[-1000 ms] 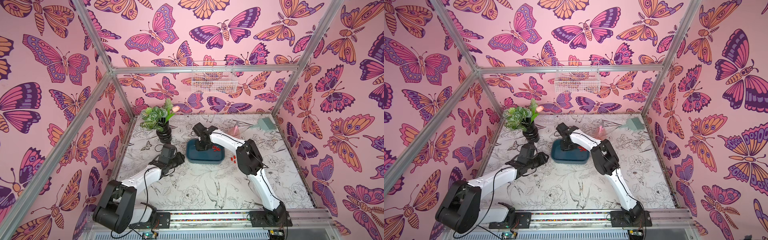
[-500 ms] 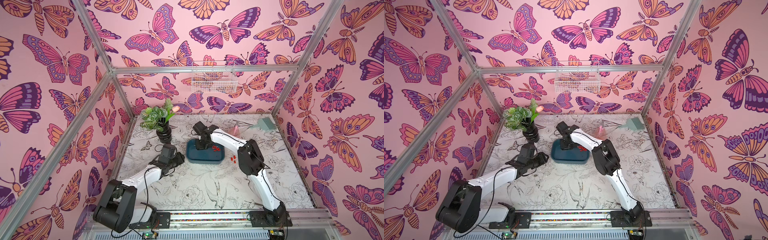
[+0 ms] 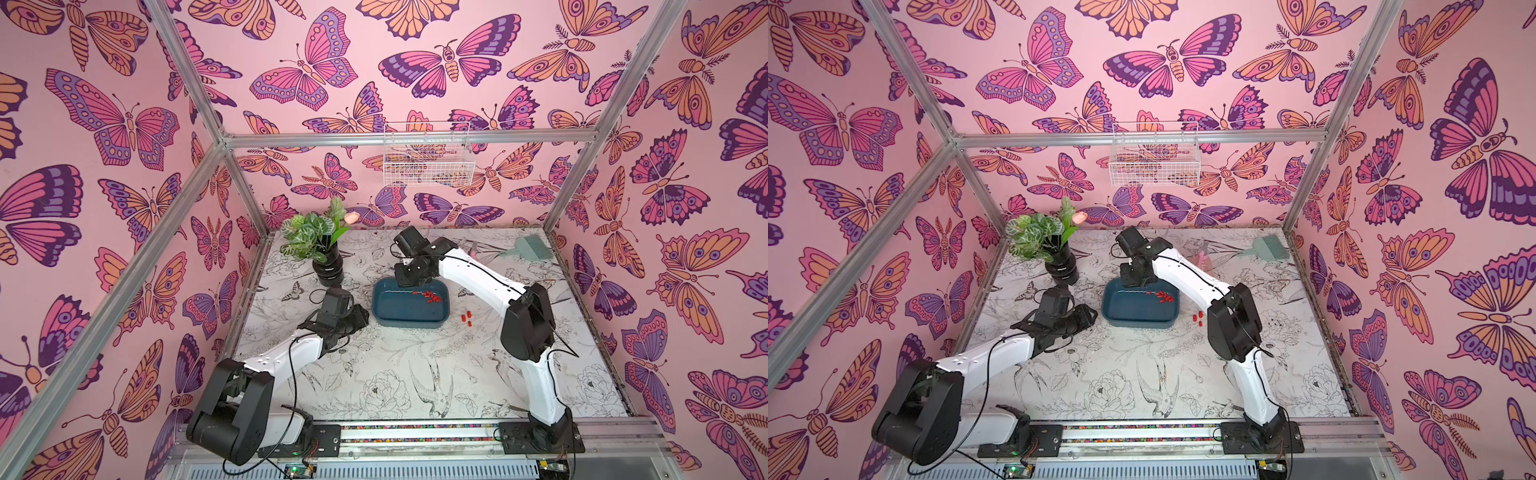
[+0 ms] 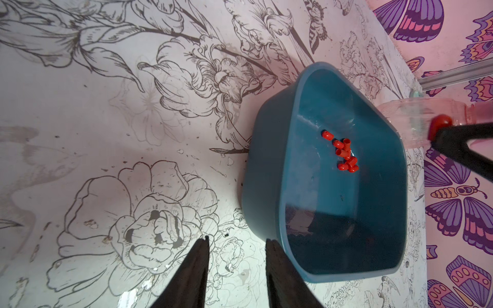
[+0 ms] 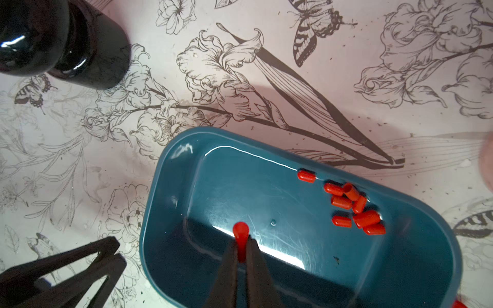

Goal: Take the screw protection sleeves out of the storage box
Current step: Pick up the screw protection sleeve from the storage box.

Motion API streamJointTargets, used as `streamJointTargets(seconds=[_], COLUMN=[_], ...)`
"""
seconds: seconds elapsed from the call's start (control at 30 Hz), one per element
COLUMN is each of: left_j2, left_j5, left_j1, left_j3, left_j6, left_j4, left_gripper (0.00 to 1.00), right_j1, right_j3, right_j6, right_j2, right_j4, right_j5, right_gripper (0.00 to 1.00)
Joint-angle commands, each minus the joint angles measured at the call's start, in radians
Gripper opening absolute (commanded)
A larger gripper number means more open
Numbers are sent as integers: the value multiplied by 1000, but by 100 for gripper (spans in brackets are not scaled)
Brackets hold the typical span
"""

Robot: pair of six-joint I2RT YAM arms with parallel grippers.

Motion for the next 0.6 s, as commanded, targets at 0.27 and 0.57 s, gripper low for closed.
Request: streamJointTargets(seconds=[0.27,0.57], left_j2=[12,16], left_j5=[22,25], left_j1=[6,6], left_j3=[8,9], left_j6=[0,0], left_j4=[3,2], left_gripper=[40,40], right_j1=[-44,-138], right_j3=[-297,-582], right_j6=[-26,-33], right_j2=[-313,-516], right_j4=[-30,5], right_j5=[21,24], right_gripper=[12,12])
